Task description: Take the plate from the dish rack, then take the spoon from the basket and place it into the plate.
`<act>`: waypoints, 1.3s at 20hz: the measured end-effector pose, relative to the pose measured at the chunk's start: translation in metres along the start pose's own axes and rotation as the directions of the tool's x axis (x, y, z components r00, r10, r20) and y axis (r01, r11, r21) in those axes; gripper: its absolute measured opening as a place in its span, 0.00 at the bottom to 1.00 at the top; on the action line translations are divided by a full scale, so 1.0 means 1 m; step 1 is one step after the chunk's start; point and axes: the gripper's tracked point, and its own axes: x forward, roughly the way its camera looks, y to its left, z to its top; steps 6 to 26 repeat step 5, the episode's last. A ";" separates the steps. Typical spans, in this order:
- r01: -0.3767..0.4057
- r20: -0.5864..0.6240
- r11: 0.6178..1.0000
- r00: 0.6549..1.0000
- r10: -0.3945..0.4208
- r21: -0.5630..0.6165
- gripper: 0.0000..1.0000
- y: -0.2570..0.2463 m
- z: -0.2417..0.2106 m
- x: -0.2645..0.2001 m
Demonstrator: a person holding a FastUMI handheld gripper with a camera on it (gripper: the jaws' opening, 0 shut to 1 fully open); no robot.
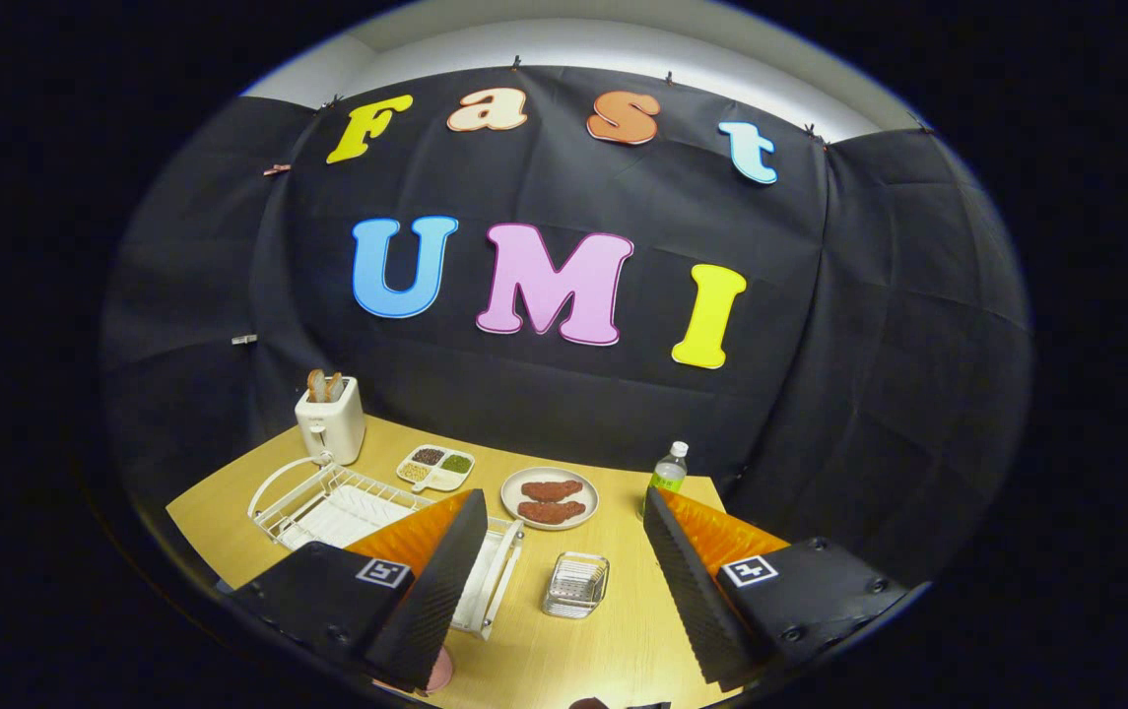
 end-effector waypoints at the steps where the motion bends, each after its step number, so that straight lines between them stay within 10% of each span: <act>1: 0.000 -0.001 1.000 1.000 0.000 0.000 0.98 -0.001 0.000 0.001; 26: -0.005 -0.007 1.000 1.000 0.005 -0.007 0.98 -0.001 -0.002 0.002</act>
